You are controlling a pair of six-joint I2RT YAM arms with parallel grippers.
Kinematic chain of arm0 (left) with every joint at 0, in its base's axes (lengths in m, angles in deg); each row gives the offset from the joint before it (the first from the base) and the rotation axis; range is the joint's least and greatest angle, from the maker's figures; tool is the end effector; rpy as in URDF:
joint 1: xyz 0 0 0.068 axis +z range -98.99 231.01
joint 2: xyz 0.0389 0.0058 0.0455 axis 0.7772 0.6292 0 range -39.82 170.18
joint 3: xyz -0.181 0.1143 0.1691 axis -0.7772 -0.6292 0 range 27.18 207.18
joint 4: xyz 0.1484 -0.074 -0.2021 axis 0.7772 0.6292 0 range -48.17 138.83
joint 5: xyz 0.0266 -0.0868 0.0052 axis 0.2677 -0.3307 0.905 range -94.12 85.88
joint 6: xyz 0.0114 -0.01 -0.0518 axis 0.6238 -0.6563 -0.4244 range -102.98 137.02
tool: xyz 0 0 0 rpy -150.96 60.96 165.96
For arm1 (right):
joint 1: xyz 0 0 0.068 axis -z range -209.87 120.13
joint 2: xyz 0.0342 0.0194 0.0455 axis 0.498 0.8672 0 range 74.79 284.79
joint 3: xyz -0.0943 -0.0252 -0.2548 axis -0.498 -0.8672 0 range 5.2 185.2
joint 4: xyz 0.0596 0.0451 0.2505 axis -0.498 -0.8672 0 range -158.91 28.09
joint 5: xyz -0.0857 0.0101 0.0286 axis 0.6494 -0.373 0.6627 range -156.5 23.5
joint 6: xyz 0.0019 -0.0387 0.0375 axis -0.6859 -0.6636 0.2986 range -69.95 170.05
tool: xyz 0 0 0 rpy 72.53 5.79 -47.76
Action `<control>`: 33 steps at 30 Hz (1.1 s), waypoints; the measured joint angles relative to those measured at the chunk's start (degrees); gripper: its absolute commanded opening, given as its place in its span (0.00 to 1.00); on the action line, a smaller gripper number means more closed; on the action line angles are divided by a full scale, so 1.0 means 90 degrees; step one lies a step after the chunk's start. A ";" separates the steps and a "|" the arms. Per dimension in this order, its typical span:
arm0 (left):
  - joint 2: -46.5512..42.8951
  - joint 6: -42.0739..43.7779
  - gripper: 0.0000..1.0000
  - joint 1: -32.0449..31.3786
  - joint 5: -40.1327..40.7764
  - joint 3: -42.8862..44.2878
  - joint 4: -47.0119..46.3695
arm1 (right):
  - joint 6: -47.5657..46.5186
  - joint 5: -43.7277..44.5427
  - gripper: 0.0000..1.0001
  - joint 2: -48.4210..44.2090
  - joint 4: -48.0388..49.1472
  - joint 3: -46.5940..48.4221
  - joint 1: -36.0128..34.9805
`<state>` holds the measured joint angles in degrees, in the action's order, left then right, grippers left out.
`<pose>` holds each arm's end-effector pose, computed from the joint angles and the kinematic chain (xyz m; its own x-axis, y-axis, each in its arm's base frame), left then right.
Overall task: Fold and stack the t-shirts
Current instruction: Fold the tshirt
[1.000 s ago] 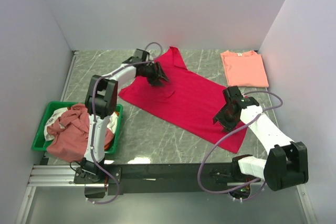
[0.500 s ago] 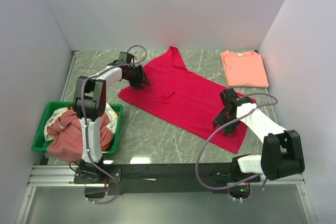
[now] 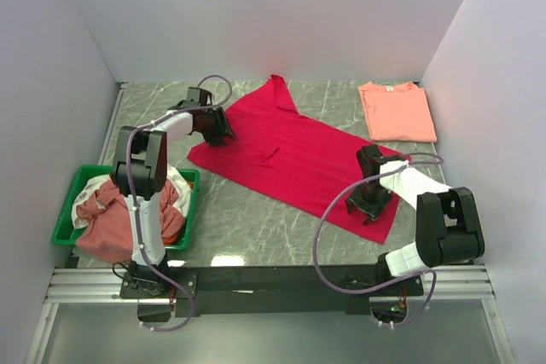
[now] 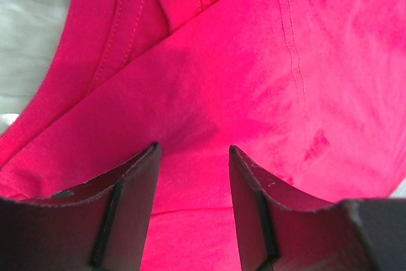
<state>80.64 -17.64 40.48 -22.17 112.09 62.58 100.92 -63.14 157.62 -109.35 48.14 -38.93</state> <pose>0.4383 -0.0927 0.1576 -0.8678 -0.3887 -0.3096 -0.1833 0.8295 -0.5275 0.2161 0.0323 0.1550 -0.7424 0.6658 -0.0748 0.6677 0.7444 -0.0006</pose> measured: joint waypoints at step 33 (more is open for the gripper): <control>0.0238 -0.0078 0.55 0.0636 0.0731 0.0556 0.0253 | -0.0571 0.0029 0.37 0.0607 0.0597 0.0566 0.0357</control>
<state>82.78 -18.34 46.21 -15.59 117.09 64.85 95.78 -62.88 163.08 -103.98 53.23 -35.72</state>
